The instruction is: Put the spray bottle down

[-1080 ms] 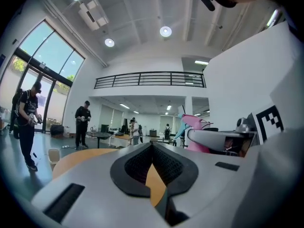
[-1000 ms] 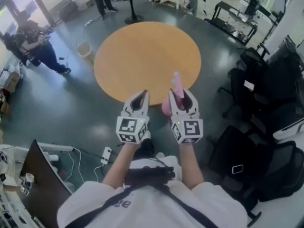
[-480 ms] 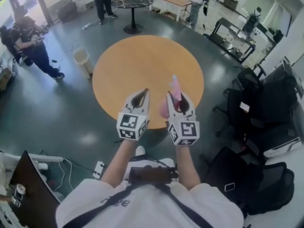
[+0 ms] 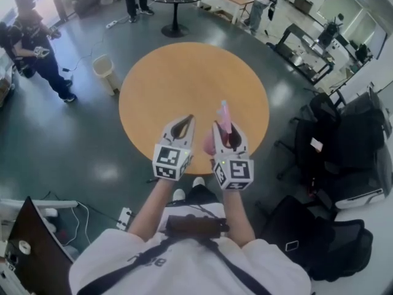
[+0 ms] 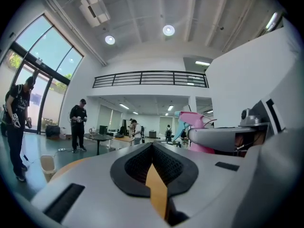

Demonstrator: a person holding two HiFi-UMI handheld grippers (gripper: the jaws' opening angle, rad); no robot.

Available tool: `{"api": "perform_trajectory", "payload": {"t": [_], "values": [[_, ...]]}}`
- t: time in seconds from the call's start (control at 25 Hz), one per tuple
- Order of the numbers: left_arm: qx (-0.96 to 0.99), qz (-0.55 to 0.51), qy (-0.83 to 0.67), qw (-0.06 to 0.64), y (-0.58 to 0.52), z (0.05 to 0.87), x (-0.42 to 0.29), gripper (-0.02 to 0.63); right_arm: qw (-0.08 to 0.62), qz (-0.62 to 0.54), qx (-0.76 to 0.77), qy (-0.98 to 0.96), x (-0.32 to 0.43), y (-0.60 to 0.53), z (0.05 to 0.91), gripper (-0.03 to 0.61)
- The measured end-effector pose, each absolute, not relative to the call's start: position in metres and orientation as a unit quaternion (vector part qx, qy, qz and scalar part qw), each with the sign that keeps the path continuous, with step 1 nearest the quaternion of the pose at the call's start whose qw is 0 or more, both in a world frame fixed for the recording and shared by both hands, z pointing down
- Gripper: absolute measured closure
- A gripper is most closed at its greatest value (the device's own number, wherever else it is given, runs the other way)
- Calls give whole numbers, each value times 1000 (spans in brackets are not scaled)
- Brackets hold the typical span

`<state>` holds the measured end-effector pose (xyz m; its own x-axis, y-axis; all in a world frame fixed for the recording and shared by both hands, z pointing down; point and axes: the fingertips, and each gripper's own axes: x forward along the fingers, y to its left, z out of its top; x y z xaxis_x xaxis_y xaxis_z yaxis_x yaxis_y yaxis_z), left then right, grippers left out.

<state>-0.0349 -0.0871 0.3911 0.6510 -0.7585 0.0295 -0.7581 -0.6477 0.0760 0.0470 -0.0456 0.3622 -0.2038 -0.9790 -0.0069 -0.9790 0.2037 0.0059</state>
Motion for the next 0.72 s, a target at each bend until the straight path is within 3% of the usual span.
{"api": "perform_trajectory", "payload": {"t": [0.72], "values": [[915,23,-400,55,-191,420,19,603,-30,-45,-666,744,118,-147,411,403]]}}
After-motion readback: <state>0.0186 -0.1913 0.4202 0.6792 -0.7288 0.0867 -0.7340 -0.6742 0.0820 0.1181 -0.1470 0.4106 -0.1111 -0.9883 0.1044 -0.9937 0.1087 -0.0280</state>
